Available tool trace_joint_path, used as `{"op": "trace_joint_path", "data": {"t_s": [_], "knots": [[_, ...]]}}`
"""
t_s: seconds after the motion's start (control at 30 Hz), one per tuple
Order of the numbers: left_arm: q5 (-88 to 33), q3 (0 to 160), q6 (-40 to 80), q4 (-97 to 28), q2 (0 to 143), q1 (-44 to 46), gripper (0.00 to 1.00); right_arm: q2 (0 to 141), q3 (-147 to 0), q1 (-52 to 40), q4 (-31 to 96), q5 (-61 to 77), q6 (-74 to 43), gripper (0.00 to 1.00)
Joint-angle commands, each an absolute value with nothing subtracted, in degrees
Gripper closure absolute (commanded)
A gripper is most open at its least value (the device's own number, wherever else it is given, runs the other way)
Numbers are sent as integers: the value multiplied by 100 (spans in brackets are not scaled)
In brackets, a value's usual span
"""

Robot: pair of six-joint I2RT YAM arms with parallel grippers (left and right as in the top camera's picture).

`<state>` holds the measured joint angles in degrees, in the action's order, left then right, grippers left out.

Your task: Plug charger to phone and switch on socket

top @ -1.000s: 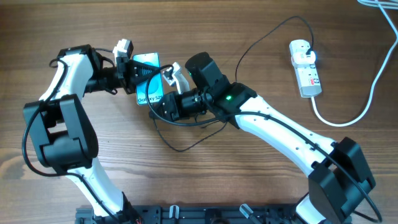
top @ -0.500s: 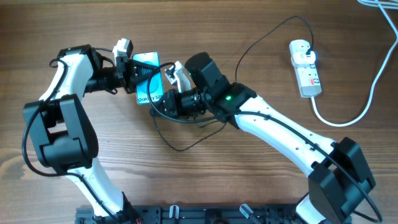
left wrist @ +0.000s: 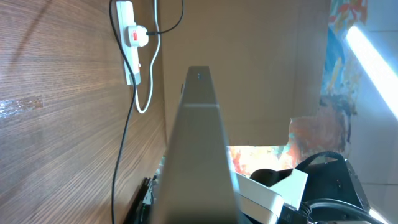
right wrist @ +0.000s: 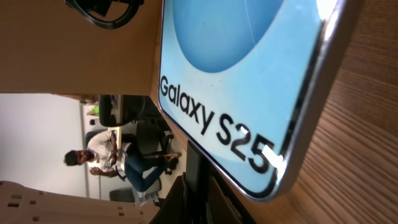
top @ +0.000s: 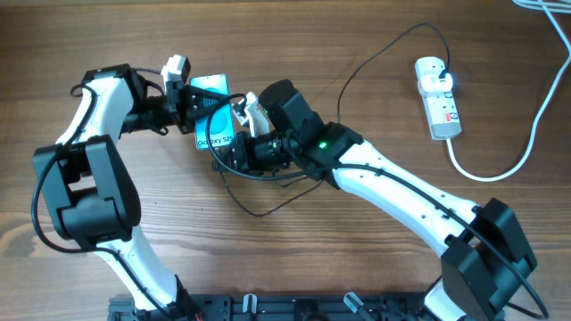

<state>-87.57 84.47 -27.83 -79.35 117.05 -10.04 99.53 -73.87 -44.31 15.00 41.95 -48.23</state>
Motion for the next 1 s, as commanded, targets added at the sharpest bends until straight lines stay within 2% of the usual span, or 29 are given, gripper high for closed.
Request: {"op": "trace_joint_path", "data": {"t_s": [0.0,0.17,0.6,0.63,0.67,0.8,0.97], "knots": [[-9021,8438,-2768,-7977,11614,-987,96,9933,-7476,-4429,1448,4073,-4866,96],[-9015,8438,-2768,-8005,11614,-987,96,9933,-7476,-4427,1264,3723,-4969,95],[-8995,8438,-2768,-8042,11614,-987,96,10007,-7476,-4093,773,3929,-5017,96],[-8995,8438,-2768,-8040,11614,-987,96,10007,-7476,-4091,773,3968,-5004,27],[-8995,8438,-2768,-8040,11614,-987,96,10007,-7476,-4091,779,4045,-4919,1],[-8997,8438,-2768,-8038,11614,-987,96,10007,-7476,-4025,972,4160,-4346,0],[-8995,8438,-2768,-8042,11614,-982,96,10007,-7476,-3592,919,4215,-4346,0]]}}
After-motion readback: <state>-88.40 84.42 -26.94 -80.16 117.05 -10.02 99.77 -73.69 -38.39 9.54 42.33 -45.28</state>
